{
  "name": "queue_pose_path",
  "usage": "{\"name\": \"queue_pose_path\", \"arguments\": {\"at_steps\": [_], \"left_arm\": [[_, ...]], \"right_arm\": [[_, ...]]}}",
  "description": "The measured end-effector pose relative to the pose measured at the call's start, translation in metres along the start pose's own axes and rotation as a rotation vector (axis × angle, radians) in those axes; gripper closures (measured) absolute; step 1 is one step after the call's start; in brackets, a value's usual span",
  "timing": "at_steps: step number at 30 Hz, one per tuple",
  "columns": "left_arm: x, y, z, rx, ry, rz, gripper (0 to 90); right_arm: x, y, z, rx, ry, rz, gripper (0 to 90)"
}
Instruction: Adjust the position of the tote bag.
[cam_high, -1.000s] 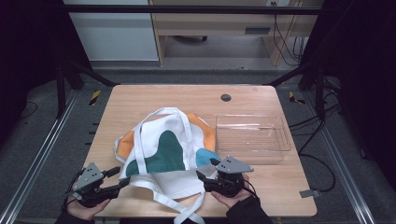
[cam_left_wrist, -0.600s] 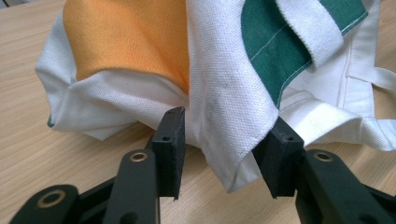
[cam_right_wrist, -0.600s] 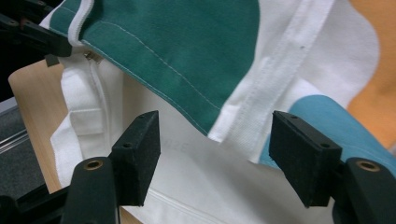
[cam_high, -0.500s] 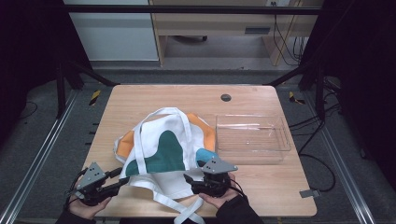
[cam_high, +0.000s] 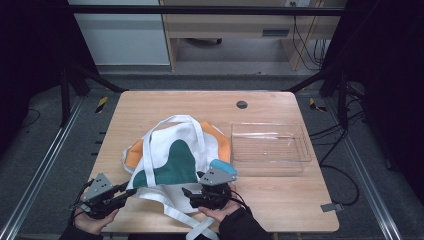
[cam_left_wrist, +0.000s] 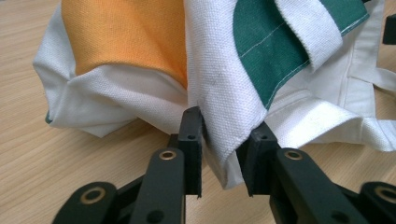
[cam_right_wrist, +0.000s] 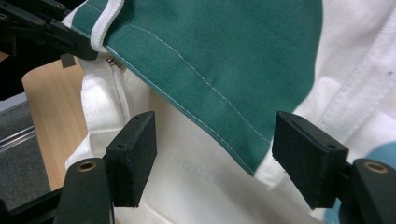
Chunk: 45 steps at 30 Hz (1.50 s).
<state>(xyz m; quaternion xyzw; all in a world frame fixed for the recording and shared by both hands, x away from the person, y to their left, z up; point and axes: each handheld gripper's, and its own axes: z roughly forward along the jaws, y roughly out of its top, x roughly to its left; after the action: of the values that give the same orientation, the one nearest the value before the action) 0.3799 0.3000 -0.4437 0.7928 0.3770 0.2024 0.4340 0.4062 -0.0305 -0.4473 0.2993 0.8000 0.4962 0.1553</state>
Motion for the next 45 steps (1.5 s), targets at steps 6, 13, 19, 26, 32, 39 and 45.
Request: {"name": "queue_pose_path", "arguments": {"at_steps": [6,13,19,26,32,39,45], "left_arm": [[0.000,0.001,-0.001,-0.005,0.000,-0.011,78.8],[-0.001,0.002,-0.003,-0.020,-0.002,-0.014,81.5],[-0.001,0.003,-0.004,-0.030,-0.010,-0.025,81.9],[-0.002,0.004,-0.005,-0.037,-0.020,-0.024,81.9],[-0.004,0.005,-0.005,-0.039,-0.031,-0.016,81.8],[-0.006,0.005,-0.004,-0.040,-0.037,-0.009,80.9],[-0.008,0.006,-0.003,-0.042,-0.033,-0.005,80.0]], "right_arm": [[0.006,0.002,0.012,0.013,-0.012,-0.021,30.3],[0.007,0.005,0.020,0.015,-0.022,-0.038,33.6],[0.008,0.005,0.025,0.023,-0.073,-0.062,46.4],[0.011,0.005,0.027,0.038,-0.089,-0.069,58.3],[0.013,0.006,0.026,0.053,-0.088,-0.068,75.7],[0.012,0.009,0.020,0.033,-0.087,-0.053,87.0],[0.012,0.012,0.013,0.016,-0.083,-0.028,87.7]]}}
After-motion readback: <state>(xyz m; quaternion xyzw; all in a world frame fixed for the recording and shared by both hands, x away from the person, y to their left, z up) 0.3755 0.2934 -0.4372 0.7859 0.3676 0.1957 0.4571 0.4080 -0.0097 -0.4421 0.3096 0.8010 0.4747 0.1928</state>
